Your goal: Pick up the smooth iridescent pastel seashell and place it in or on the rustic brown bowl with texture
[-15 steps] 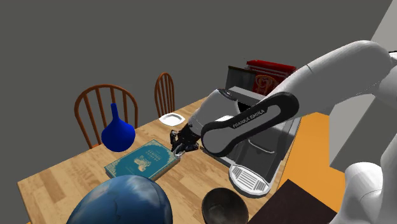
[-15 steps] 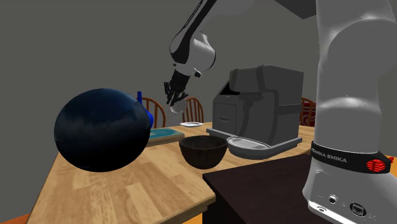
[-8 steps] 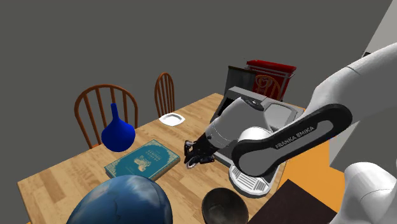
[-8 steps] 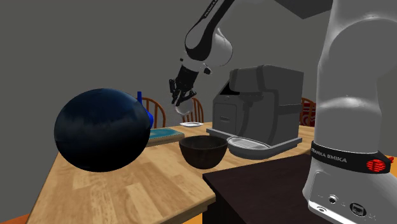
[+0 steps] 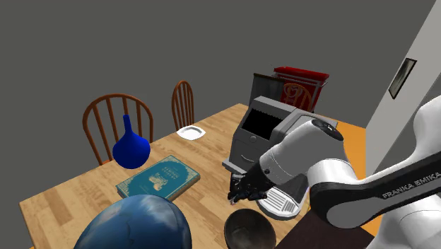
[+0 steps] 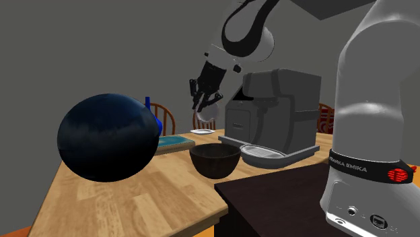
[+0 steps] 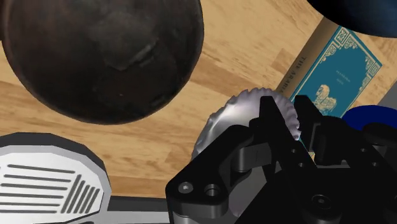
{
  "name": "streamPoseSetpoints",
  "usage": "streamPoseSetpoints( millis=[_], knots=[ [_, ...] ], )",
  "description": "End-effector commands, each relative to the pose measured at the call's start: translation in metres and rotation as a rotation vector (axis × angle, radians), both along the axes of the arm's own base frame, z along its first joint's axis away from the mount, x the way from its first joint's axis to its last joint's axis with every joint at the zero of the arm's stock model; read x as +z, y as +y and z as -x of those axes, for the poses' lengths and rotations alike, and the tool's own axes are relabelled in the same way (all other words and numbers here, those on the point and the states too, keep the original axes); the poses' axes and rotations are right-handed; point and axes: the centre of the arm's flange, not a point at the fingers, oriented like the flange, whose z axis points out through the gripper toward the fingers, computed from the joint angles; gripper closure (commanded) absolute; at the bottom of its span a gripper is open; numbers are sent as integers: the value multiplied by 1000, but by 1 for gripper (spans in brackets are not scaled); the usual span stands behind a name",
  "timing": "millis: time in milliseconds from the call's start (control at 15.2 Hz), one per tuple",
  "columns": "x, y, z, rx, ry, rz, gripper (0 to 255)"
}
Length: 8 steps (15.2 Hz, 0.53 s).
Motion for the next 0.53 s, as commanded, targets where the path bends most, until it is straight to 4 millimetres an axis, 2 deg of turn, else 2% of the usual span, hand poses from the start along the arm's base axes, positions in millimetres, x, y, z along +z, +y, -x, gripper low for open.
streamPoseSetpoints(
  millis=[0,198,330,462],
  knots=[
    [3,-1,26,-1,-1,1,255],
    [6,-5,65,-1,-1,1,255],
    [-3,-8,65,-1,-1,0,255],
    [-3,-7,65,-1,-1,0,255]
  ],
)
